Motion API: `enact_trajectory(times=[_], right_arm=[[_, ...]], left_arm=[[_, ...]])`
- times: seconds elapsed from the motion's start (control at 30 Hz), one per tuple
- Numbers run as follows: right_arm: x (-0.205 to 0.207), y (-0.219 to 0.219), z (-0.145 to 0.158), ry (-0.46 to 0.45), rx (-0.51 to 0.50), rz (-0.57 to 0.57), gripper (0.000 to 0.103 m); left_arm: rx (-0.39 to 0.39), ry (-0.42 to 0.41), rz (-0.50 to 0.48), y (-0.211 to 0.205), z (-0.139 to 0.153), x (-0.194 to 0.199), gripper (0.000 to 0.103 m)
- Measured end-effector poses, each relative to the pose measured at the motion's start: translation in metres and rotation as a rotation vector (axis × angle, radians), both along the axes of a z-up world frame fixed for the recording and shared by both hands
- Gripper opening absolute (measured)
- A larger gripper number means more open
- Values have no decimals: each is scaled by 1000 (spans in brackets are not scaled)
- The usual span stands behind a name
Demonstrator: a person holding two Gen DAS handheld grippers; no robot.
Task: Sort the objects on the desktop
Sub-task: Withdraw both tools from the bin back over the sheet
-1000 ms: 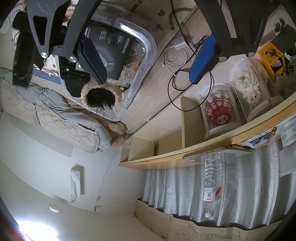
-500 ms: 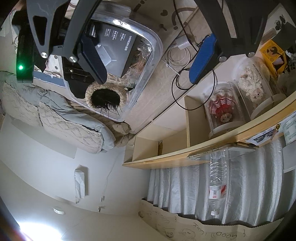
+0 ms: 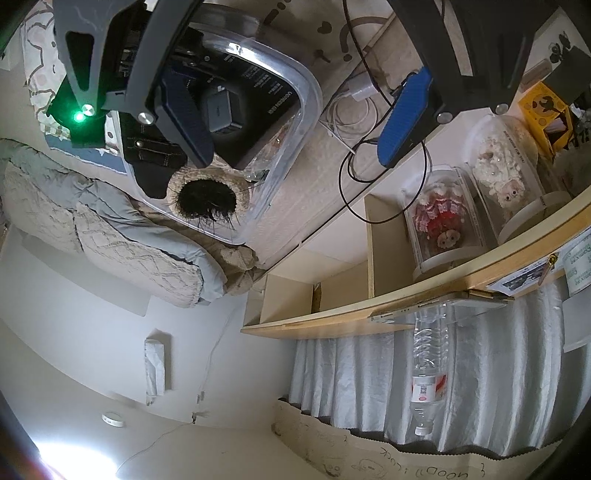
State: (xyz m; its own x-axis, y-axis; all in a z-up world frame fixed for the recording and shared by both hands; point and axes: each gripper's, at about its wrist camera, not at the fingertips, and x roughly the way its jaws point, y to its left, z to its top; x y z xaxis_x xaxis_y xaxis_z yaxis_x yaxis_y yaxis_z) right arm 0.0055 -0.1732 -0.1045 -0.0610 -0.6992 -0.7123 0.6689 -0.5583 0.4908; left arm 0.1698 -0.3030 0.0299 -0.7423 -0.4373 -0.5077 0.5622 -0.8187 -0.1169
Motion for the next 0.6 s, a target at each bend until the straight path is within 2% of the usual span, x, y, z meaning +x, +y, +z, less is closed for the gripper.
enact_trajectory(times=[0.2, 0.5, 0.53, 0.57, 0.6], right_arm=[[-3, 14, 22, -3, -70, -11, 37], [-4, 55, 89, 213, -174, -13, 37], [-4, 59, 95, 233, -178, -13, 41], [-4, 63, 98, 249, -176, -16, 58], [-4, 69, 101, 270, -173, -27, 65]], left_arm=[[-7, 1, -9, 2, 1, -1, 91], [-15, 0, -18, 6, 4, -2, 91], [-16, 1, -19, 6, 4, -2, 91], [-16, 2, -20, 7, 4, -2, 91], [-17, 3, -20, 8, 5, -2, 91]])
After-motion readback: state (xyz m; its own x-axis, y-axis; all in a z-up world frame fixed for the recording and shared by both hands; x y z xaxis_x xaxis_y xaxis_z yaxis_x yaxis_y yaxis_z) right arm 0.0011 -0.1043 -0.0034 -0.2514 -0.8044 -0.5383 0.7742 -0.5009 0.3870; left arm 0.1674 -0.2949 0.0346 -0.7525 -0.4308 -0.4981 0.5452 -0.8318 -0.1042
